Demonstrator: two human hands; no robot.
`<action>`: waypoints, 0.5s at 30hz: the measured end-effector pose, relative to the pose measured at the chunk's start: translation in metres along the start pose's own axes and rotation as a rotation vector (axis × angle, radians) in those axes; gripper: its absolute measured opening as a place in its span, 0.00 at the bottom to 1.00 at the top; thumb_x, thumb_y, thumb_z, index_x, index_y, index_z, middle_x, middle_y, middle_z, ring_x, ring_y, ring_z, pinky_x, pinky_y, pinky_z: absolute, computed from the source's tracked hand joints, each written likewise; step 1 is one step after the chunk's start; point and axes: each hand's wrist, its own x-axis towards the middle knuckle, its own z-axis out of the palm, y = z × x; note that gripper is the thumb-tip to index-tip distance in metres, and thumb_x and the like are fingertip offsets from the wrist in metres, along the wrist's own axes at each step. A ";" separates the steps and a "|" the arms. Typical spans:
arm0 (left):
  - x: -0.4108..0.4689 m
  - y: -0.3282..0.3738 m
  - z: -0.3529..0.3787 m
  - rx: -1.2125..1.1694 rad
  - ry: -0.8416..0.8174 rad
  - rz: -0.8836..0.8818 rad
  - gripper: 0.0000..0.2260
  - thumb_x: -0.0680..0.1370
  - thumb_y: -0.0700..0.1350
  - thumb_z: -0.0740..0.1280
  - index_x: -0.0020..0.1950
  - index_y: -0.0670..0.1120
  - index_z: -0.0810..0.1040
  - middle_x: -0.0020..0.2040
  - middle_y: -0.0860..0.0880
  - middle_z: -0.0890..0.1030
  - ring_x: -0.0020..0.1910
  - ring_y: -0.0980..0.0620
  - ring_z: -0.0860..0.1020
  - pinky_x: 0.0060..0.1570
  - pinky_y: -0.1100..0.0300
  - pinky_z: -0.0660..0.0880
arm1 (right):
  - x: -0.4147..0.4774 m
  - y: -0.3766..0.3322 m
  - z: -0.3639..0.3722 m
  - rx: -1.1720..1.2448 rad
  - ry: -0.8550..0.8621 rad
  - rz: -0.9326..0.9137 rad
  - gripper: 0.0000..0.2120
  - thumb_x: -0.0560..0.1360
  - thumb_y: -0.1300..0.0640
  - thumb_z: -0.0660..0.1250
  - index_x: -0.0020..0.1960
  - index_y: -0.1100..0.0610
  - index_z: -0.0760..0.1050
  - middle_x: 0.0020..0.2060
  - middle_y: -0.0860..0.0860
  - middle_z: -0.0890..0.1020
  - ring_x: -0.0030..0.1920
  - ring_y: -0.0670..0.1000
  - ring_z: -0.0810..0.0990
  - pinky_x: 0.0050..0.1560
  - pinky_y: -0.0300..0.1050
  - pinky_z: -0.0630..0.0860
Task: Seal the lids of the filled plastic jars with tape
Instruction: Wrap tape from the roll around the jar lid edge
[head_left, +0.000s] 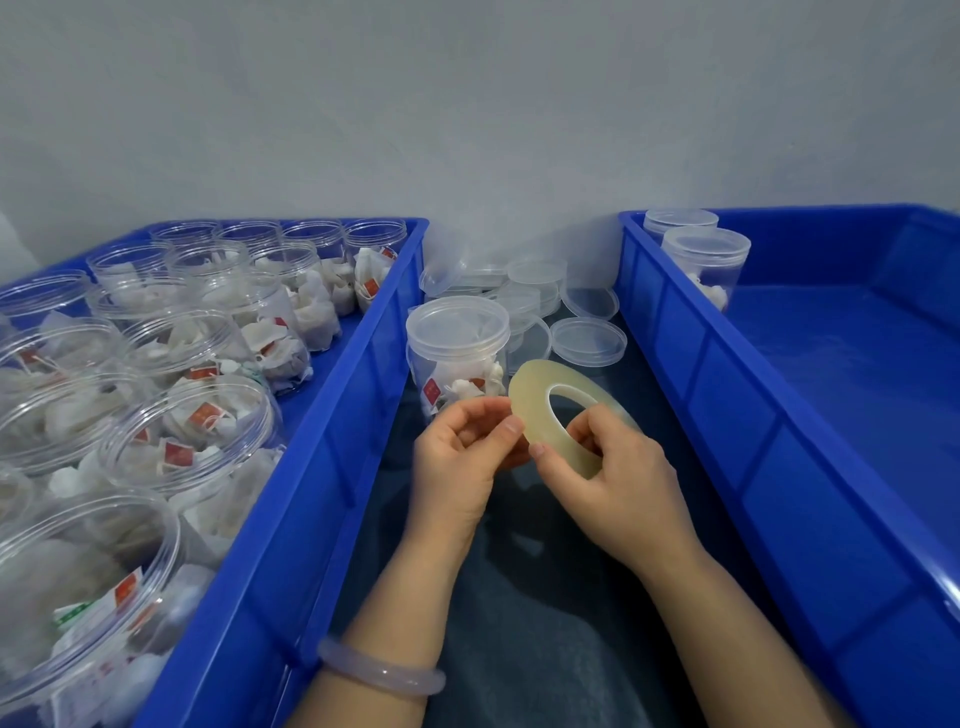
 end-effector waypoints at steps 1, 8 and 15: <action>0.000 0.000 0.000 -0.004 -0.005 -0.005 0.07 0.74 0.32 0.68 0.46 0.44 0.80 0.40 0.47 0.85 0.40 0.52 0.83 0.36 0.63 0.79 | 0.000 0.000 0.000 0.005 -0.001 0.000 0.16 0.67 0.36 0.63 0.41 0.49 0.70 0.36 0.44 0.74 0.42 0.49 0.74 0.40 0.46 0.72; -0.001 0.001 -0.002 0.053 -0.052 0.009 0.05 0.74 0.33 0.68 0.42 0.41 0.79 0.37 0.48 0.84 0.38 0.52 0.83 0.37 0.63 0.79 | 0.001 0.002 0.001 0.028 0.009 -0.002 0.16 0.66 0.37 0.63 0.41 0.50 0.71 0.35 0.44 0.74 0.42 0.49 0.74 0.40 0.45 0.70; -0.002 0.002 0.000 0.031 -0.043 0.024 0.07 0.75 0.32 0.67 0.47 0.43 0.79 0.40 0.48 0.84 0.40 0.53 0.83 0.36 0.64 0.78 | 0.000 0.002 0.002 0.035 0.021 -0.006 0.16 0.66 0.37 0.64 0.41 0.50 0.71 0.35 0.44 0.74 0.43 0.50 0.74 0.41 0.46 0.72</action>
